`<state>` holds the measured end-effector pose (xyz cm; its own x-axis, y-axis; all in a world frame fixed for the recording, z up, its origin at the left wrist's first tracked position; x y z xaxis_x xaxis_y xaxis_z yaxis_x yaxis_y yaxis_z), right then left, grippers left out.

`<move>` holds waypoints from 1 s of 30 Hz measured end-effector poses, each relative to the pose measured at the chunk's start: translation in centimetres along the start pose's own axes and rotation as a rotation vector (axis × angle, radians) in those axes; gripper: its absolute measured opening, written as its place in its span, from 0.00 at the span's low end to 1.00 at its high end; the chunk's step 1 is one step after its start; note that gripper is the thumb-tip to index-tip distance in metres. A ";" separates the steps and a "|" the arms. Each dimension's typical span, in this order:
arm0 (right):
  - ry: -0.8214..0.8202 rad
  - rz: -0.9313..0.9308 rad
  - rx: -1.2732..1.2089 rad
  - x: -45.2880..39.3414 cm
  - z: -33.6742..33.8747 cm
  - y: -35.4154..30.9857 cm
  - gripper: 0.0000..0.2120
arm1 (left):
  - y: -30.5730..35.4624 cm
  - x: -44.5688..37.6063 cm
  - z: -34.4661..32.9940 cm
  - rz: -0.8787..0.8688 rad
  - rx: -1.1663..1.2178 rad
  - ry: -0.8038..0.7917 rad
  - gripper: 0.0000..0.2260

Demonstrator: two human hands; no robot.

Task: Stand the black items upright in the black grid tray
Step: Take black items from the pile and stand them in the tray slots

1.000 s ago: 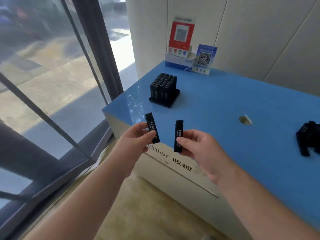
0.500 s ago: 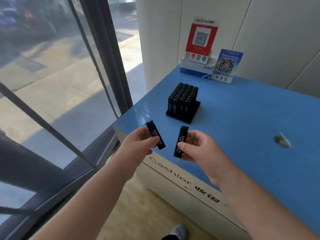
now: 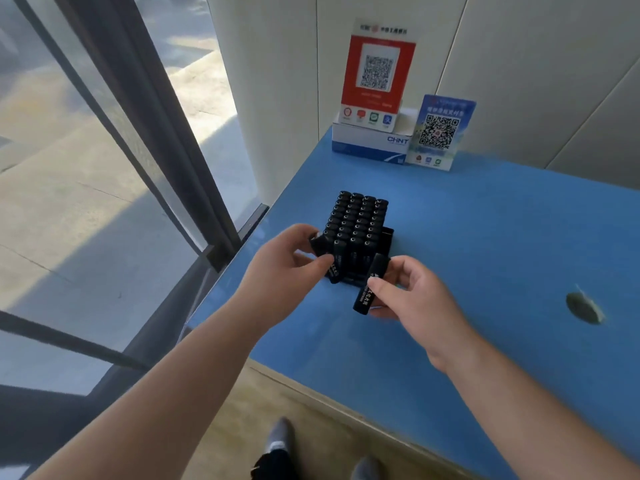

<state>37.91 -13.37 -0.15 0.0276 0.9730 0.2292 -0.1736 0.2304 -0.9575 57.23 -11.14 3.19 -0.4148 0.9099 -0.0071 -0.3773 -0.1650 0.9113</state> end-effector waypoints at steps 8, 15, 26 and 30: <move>0.231 0.041 -0.012 -1.2 -1.2 0.3 0.03 | 1.1 -5.3 -1.7 -0.438 -0.145 -0.251 0.09; 0.427 0.108 0.004 -0.5 -1.8 1.2 0.03 | 0.1 -6.9 -2.9 -0.767 -0.333 -0.240 0.10; 0.504 0.172 0.158 -0.2 -2.5 1.6 0.07 | -2.3 -7.3 -4.0 -0.917 -0.331 -0.164 0.08; 0.509 0.211 0.119 -0.5 -2.5 1.3 0.09 | -2.6 -7.2 -4.0 -0.985 -0.327 -0.161 0.06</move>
<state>40.18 -13.51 -1.94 0.4465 0.8884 -0.1068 -0.3360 0.0558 -0.9402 57.89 -18.75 -0.81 0.3033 0.7337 -0.6080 -0.7032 0.6029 0.3768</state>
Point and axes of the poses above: each hand's wrist, its own x-axis away from the middle knuckle, its own z-axis out of the back of the hand, y = z × x, the point moved 2 cm from there along -x, towards the middle knuckle, and after that the axes turned 13 degrees about y, right-handed, at the moved point
